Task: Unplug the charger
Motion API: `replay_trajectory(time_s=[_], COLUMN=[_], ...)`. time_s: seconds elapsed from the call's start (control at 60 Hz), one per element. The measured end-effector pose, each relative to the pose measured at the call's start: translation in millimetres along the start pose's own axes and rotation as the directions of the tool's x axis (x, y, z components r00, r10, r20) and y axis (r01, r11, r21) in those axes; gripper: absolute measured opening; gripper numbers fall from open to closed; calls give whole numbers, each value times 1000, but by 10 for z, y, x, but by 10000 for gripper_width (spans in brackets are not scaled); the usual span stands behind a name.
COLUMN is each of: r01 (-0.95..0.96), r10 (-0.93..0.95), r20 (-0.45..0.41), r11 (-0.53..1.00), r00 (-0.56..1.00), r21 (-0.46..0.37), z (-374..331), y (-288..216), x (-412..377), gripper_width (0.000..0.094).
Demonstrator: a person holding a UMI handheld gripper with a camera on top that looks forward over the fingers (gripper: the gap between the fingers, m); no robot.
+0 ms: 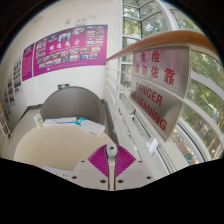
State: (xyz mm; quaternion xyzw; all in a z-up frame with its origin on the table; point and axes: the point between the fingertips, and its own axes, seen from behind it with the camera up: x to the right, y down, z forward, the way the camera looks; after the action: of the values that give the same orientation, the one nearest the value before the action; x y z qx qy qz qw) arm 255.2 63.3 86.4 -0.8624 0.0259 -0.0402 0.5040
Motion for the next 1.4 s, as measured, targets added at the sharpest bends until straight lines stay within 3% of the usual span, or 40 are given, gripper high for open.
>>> replay_trajectory(time_s=[0.15,0.333,0.583,0.75,0.85,1.15,1.4], r01=[26,28,62,45,47,63,56], r10=[-17,3,-24,-6,-16,-59,-61], r20=[56,122,163,177,157,64,-47], r11=[986,968,971,975,980,996,993], r00=[998,992,986,984,987,996,997], r21=[-167,-249,-230,-218,-192,-66,-106], z=[-150,47,152,191,159,-972,-2537], y=[625,1027,934,956,898,313,345], x=[-196,-299,-318,-336,-290,-256,-357], gripper_width=[79,159,689,735,860,857,855])
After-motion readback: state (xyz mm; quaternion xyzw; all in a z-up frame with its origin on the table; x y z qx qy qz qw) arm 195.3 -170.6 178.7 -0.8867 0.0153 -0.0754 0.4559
